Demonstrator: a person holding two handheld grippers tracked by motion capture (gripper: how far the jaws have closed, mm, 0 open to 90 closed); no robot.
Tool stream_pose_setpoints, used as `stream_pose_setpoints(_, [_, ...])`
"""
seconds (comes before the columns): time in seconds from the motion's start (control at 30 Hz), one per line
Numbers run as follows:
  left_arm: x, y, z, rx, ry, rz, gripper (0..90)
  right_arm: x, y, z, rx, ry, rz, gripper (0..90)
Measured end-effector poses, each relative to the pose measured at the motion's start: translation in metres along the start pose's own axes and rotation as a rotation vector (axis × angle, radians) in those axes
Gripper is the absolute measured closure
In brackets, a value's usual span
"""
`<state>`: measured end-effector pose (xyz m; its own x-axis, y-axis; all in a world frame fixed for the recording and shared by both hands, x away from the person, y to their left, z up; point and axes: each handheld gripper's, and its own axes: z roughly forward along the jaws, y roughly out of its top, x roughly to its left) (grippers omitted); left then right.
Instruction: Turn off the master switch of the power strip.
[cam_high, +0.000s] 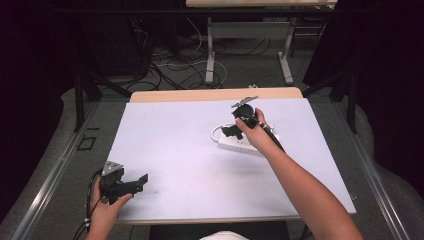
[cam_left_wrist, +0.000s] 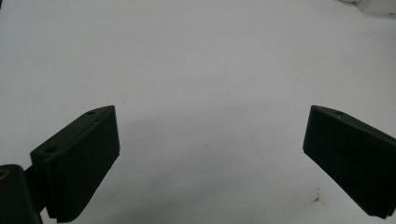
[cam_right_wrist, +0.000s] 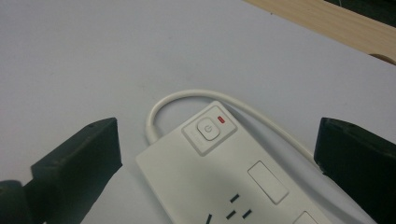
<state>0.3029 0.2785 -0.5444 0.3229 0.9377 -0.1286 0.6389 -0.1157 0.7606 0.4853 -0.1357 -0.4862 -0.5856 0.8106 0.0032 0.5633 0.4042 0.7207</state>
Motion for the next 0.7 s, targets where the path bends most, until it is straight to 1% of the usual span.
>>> stream_pose_setpoints(0.03, [0.000,0.000,0.000,-0.010,0.009,0.002,3.7,-0.001,-0.001,-0.002,-0.002,-0.002,0.004,0.0])
stream_pose_setpoints(0.07, [0.001,0.001,-0.001,-0.011,0.009,-0.006,3.6,-0.001,-0.002,-0.003,0.000,-0.013,0.004,0.0])
stream_pose_setpoints(0.1, [0.002,0.001,-0.002,-0.011,0.015,-0.006,3.6,-0.003,-0.003,-0.005,-0.005,-0.016,-0.004,0.0])
stream_pose_setpoints(0.13, [0.002,0.001,-0.002,-0.010,0.019,-0.009,3.6,-0.003,-0.005,-0.007,-0.008,-0.024,0.004,0.0])
stream_pose_setpoints(0.2, [0.002,0.001,-0.002,-0.010,0.022,-0.011,3.5,-0.005,-0.007,-0.011,-0.014,-0.024,0.015,0.0])
stream_pose_setpoints(0.33, [0.001,0.001,-0.001,-0.014,0.013,-0.005,2.8,-0.007,-0.013,-0.022,-0.032,-0.037,0.009,0.0])
stream_pose_setpoints(0.4, [0.000,0.001,0.000,-0.010,0.005,-0.005,1.7,-0.008,-0.017,-0.028,-0.043,-0.033,-0.006,0.0])
stream_pose_setpoints(0.47, [-0.001,0.001,0.000,-0.006,0.004,0.004,0.9,-0.009,-0.021,-0.035,-0.055,-0.028,-0.001,0.0])
stream_pose_setpoints(0.5, [-0.001,0.001,0.001,-0.008,0.004,0.008,0.5,-0.009,-0.023,-0.038,-0.063,-0.030,-0.003,0.0])
stream_pose_setpoints(0.57, [-0.002,0.000,0.002,0.003,0.006,0.015,0.5,-0.011,-0.028,-0.044,-0.070,-0.038,-0.012,0.0])
stream_pose_setpoints(0.6, [-0.003,0.000,0.003,-0.001,0.008,0.017,0.4,-0.011,-0.031,-0.047,-0.077,-0.037,-0.013,0.0])
stream_pose_setpoints(0.7, [-0.003,0.000,0.003,0.011,0.001,0.020,0.4,-0.013,-0.039,-0.054,-0.094,-0.030,-0.005,0.0])
